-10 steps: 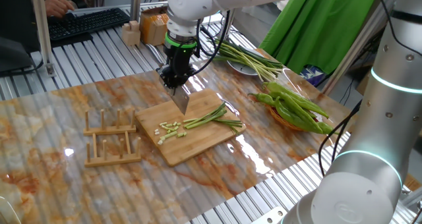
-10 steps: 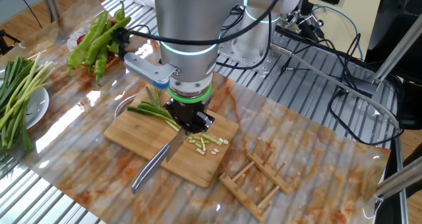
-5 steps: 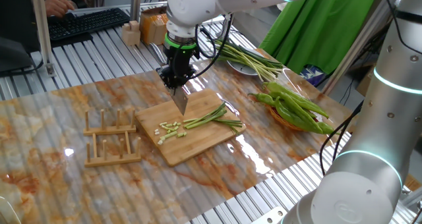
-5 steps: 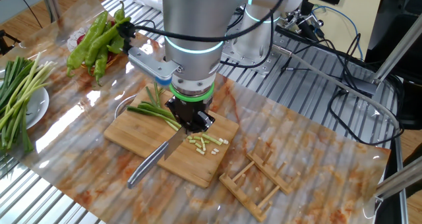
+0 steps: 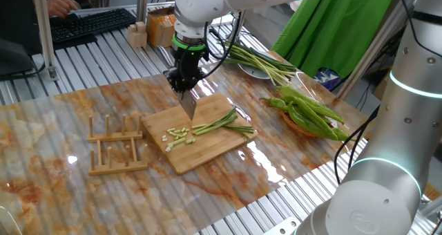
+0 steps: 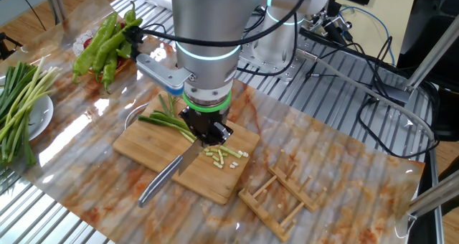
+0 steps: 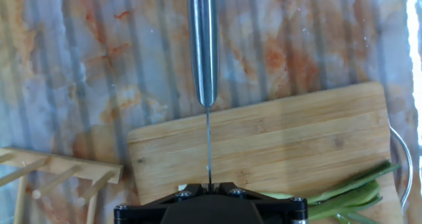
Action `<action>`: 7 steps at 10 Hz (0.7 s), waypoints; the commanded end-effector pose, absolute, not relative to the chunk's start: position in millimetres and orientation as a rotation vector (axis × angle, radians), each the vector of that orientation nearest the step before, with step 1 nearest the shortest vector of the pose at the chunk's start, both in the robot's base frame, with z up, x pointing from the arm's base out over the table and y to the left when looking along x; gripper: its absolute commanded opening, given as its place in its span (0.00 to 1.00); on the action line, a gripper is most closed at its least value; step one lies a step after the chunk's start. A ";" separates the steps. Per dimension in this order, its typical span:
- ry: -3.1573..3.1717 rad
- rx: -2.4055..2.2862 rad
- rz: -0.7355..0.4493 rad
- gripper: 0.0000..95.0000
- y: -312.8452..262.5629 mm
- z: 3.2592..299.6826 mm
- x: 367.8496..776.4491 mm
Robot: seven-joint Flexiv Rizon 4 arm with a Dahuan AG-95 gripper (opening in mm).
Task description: Chop the green garlic
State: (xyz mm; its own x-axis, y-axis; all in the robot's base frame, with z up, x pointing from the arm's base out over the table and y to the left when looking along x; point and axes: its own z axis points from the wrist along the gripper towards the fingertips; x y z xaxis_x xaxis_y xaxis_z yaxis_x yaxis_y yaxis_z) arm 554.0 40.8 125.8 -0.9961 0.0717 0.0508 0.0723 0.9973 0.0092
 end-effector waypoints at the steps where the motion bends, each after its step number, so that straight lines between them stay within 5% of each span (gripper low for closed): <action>1: -3.096 -0.075 -0.031 0.00 28.7 124.7 543.6; 7: -3.123 -0.022 -0.068 0.00 -4.2 104.3 516.3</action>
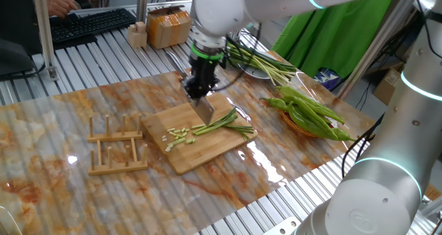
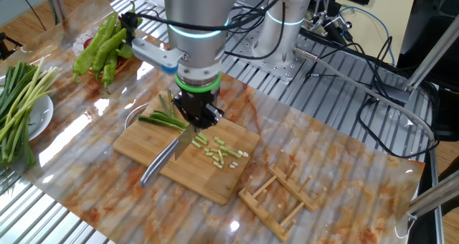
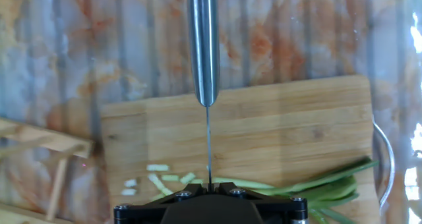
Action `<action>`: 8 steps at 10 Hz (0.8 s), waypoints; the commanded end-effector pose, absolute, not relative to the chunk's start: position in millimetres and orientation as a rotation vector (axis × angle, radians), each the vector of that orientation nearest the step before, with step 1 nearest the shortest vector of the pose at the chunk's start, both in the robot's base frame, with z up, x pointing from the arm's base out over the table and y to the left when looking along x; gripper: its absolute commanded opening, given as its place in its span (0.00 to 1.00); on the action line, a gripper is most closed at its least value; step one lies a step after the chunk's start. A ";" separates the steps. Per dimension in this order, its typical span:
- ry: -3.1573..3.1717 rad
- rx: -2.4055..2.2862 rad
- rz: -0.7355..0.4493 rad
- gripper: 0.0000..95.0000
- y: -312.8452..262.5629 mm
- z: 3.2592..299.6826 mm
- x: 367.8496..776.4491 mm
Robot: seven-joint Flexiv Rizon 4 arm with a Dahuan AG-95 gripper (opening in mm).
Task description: Chop the green garlic
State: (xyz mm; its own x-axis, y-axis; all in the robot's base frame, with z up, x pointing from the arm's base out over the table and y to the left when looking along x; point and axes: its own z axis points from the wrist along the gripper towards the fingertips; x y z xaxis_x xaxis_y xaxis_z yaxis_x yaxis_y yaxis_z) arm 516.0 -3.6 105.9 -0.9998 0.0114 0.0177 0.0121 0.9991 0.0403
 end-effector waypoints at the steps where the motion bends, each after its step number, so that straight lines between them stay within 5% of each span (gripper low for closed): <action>1: -3.130 -0.021 -0.079 0.00 -7.2 97.9 510.2; 8: -3.148 0.004 -0.079 0.00 -6.8 74.4 494.4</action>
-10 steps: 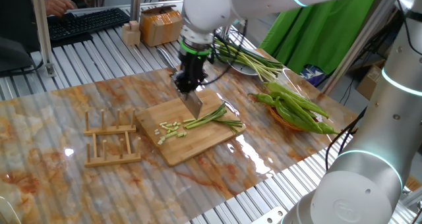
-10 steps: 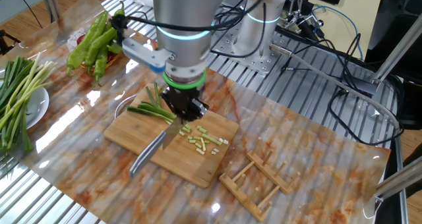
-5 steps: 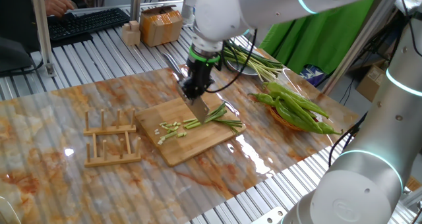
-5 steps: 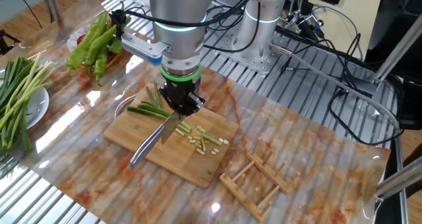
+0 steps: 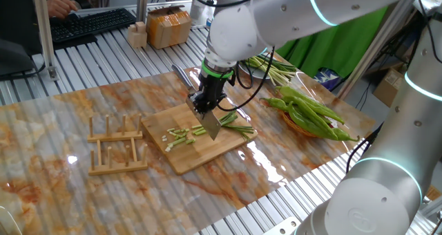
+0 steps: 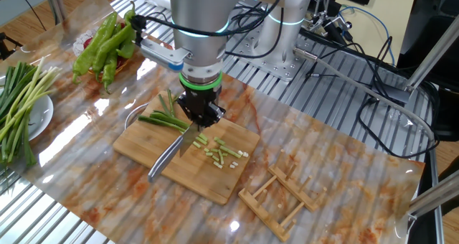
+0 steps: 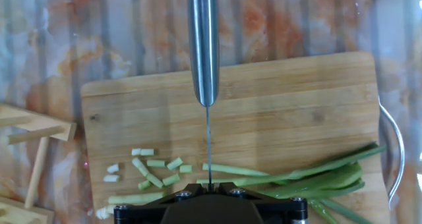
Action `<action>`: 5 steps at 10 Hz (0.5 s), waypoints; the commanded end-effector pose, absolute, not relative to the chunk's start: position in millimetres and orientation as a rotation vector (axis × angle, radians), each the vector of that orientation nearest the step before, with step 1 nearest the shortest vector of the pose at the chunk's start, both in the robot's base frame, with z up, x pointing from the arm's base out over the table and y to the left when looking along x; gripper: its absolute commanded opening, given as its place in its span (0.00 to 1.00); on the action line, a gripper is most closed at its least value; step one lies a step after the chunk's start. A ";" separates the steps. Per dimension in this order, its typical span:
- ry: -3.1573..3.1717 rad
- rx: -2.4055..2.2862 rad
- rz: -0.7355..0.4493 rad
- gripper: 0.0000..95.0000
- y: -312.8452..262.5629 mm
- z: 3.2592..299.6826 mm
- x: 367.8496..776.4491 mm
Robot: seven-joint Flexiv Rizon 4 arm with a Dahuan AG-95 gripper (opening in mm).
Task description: Chop the green garlic
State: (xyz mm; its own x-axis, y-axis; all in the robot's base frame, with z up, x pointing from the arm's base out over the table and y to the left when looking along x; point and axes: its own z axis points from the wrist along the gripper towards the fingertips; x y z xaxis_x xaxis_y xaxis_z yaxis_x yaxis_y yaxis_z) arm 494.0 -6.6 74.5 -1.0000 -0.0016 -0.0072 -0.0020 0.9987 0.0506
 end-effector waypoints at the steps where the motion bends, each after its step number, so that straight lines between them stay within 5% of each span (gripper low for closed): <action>1: 3.129 -0.001 0.081 0.00 -6.7 70.3 492.4; 5: 3.122 0.006 0.079 0.00 -7.1 61.1 490.5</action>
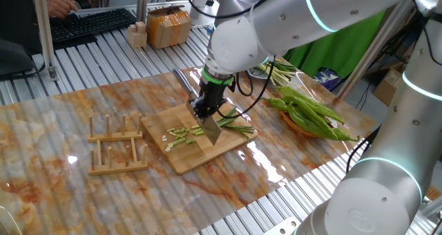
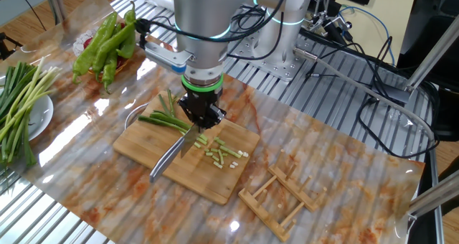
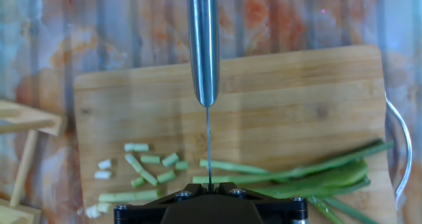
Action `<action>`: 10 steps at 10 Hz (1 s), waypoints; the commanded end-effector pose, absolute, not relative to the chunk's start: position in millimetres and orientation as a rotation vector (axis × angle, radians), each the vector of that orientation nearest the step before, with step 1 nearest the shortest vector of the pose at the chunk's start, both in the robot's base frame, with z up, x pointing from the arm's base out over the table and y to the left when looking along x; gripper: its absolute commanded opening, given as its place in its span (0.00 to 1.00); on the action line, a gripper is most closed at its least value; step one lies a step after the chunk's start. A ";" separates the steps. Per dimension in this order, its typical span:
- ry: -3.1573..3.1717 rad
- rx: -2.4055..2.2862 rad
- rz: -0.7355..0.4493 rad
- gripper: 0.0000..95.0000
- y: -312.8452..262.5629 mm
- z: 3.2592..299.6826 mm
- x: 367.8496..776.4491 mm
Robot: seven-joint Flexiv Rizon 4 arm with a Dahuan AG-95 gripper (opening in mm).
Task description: Chop the green garlic
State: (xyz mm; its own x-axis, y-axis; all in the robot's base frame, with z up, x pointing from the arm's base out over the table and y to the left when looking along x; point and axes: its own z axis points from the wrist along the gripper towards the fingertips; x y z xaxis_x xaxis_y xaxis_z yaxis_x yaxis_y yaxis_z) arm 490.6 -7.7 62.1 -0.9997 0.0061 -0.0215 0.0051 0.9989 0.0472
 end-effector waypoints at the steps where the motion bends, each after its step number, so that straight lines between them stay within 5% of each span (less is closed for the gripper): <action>1: 3.121 0.009 0.080 0.00 -7.1 58.9 490.7; 10: 3.094 0.011 0.089 0.00 -6.6 30.8 488.0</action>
